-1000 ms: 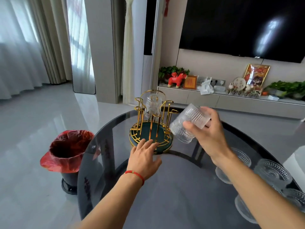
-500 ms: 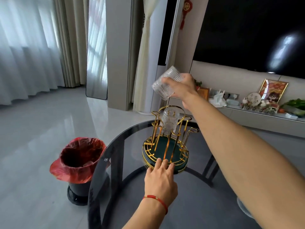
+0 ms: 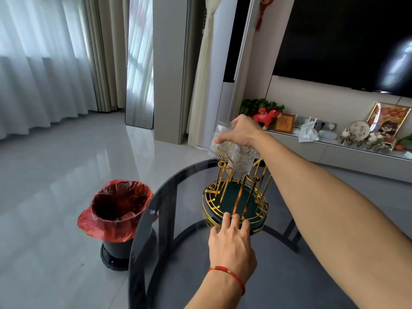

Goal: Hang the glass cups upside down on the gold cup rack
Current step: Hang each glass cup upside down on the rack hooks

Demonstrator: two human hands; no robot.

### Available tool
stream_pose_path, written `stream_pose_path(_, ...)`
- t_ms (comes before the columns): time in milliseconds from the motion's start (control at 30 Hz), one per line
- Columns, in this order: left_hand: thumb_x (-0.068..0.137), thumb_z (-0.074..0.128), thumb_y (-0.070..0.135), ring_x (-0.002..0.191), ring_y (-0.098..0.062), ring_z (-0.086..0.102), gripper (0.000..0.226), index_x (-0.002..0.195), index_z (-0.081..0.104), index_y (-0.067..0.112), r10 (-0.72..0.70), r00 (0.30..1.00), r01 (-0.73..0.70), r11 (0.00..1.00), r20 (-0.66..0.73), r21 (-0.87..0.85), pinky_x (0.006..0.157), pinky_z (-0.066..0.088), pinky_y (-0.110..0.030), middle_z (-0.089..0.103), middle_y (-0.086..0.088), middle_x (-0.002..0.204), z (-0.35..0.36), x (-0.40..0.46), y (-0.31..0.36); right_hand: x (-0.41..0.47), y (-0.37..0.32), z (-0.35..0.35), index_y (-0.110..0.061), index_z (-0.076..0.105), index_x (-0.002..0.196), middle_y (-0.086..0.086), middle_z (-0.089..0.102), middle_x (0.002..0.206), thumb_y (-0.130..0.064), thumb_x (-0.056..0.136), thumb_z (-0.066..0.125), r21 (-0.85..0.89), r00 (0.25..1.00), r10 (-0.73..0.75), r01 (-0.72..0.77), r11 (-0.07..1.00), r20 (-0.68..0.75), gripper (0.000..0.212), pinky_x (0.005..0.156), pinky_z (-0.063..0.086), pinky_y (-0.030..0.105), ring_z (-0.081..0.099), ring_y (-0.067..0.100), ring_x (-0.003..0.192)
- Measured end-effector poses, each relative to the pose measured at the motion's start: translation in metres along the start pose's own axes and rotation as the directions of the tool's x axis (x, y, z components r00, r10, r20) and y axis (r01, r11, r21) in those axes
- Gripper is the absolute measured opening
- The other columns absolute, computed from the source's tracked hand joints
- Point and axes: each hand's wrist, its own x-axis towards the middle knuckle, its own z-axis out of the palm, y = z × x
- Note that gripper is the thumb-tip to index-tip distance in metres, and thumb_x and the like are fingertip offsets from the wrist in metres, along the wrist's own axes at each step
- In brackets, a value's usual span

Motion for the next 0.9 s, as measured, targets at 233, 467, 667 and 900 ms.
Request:
stream_pose_path(233,0.094,0.052,0.024,0.150,-0.032,0.022,0.056,0.149,0.037,0.019,-0.018,1.000,0.018,1.000,0.016,-0.006,0.106,0.044,-0.050,0.038,-0.007,0.158,-0.003,0.001,0.002,0.001,-0.001,0.000,-0.021,0.052,0.149,0.008,0.051,0.156,-0.045,0.067,0.092,-0.091,0.989,-0.031,0.045,0.995,0.145,0.094,0.104,0.048,0.049,0.050,0.034,0.138)
stream_pose_path(467,0.093,0.053,0.023,0.148,-0.030,0.024,0.059,0.150,0.036,0.019,-0.014,1.000,0.014,1.000,0.013,-0.012,0.103,0.046,-0.049,0.037,-0.006,0.158,-0.002,0.000,0.000,0.004,-0.003,0.004,-0.019,0.063,0.140,0.010,0.061,0.145,-0.045,0.069,0.091,-0.230,0.975,0.016,0.037,0.973,0.224,0.081,0.100,0.052,0.045,0.056,0.032,0.129)
stream_pose_path(667,0.094,0.054,0.022,0.149,-0.030,0.023,0.059,0.150,0.036,0.020,-0.010,1.000,0.010,1.000,-0.001,-0.014,0.101,0.048,-0.048,0.036,-0.006,0.159,-0.001,0.000,-0.001,0.007,-0.007,0.007,-0.017,0.066,0.137,0.012,0.061,0.143,-0.051,0.071,0.087,-0.343,0.955,0.064,0.042,0.938,0.291,0.077,0.108,0.049,0.054,0.056,0.036,0.130)
stream_pose_path(900,0.094,0.053,0.023,0.147,-0.030,0.027,0.057,0.148,0.038,0.020,-0.018,1.000,0.018,1.000,0.001,-0.013,0.102,0.048,-0.050,0.040,-0.006,0.156,-0.001,0.001,0.000,-0.005,-0.008,0.007,-0.018,0.065,0.138,0.009,0.064,0.143,-0.063,0.084,0.070,-0.444,0.972,-0.037,0.140,0.885,0.232,0.071,0.109,0.047,0.052,0.058,0.034,0.130)
